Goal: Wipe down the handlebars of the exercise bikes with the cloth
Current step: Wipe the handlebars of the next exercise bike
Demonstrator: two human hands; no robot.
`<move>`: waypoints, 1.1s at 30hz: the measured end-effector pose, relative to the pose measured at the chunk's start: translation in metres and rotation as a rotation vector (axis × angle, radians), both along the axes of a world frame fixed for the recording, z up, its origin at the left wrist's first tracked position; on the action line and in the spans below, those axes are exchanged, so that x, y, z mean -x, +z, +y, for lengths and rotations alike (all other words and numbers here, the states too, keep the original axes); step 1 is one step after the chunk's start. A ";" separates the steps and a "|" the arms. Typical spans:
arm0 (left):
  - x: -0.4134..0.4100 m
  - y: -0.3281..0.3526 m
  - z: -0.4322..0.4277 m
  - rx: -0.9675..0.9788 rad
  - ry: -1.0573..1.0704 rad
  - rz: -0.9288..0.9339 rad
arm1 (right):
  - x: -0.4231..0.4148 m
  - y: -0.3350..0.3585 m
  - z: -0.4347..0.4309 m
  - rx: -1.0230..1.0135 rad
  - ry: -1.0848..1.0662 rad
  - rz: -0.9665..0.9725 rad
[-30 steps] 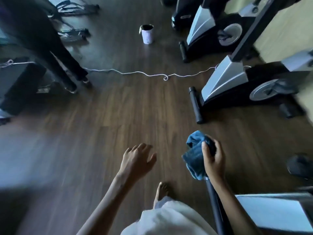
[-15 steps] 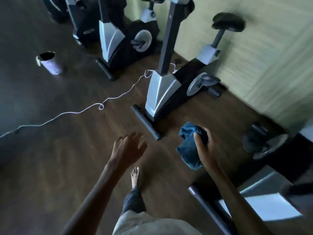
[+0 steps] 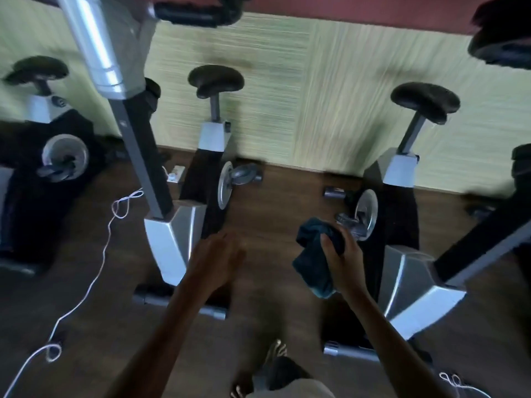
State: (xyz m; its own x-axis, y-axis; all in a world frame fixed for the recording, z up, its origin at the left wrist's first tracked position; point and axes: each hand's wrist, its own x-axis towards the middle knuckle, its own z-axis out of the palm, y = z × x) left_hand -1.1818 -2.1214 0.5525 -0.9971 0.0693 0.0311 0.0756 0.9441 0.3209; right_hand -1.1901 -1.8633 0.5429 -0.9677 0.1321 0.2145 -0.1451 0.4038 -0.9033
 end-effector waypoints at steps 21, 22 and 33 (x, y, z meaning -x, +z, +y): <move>0.288 0.168 0.228 -0.219 -0.802 0.575 | 0.104 0.162 0.121 -0.086 -0.593 0.527; 0.296 0.187 0.246 -0.283 -0.855 0.637 | 0.101 0.181 0.123 -0.168 -0.631 0.575; 0.269 0.318 0.423 -0.777 -1.379 0.715 | 0.055 0.377 0.171 -1.462 -1.266 0.853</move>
